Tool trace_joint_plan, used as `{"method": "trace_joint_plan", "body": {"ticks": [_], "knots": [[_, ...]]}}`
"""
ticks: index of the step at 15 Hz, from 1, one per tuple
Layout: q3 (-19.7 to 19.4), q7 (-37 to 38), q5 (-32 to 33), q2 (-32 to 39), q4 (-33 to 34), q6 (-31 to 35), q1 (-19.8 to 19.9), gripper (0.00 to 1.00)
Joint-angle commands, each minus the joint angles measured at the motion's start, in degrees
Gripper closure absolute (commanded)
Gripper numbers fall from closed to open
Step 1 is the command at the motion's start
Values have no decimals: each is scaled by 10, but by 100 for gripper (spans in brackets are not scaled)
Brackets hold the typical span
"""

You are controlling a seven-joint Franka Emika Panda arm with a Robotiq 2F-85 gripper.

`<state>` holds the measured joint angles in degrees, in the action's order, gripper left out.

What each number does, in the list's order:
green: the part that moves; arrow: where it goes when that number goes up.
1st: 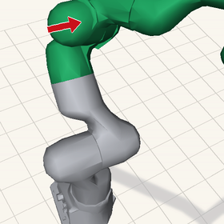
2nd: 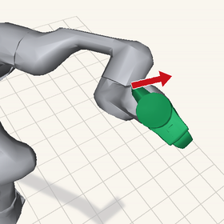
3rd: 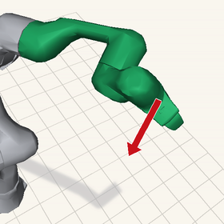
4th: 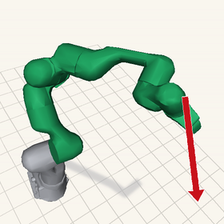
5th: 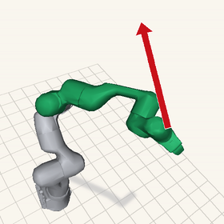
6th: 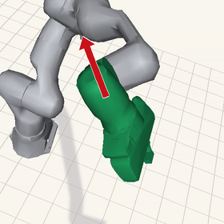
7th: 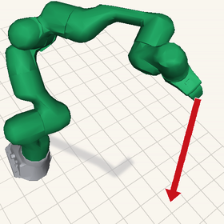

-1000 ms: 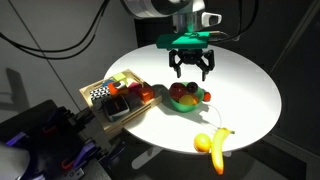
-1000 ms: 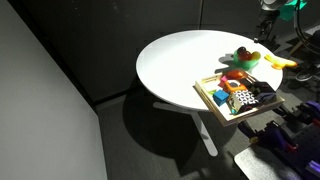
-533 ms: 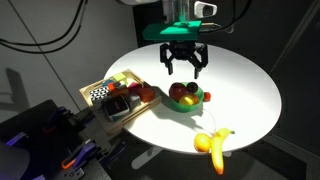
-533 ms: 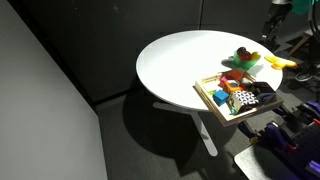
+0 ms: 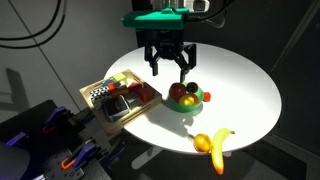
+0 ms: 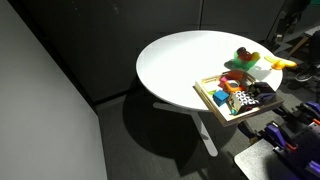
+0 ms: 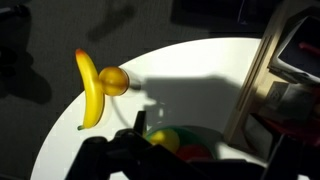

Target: Put the toy plum in the bowl

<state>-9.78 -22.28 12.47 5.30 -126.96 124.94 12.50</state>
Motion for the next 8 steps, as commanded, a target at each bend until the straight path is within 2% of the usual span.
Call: {"method": "trace_joint_plan", "body": {"ticks": [1, 8], "knots": [[-5, 14, 22, -58, -38, -29, -5, 0], [-9, 29, -21, -136, -103, 21, -5, 0]]}}
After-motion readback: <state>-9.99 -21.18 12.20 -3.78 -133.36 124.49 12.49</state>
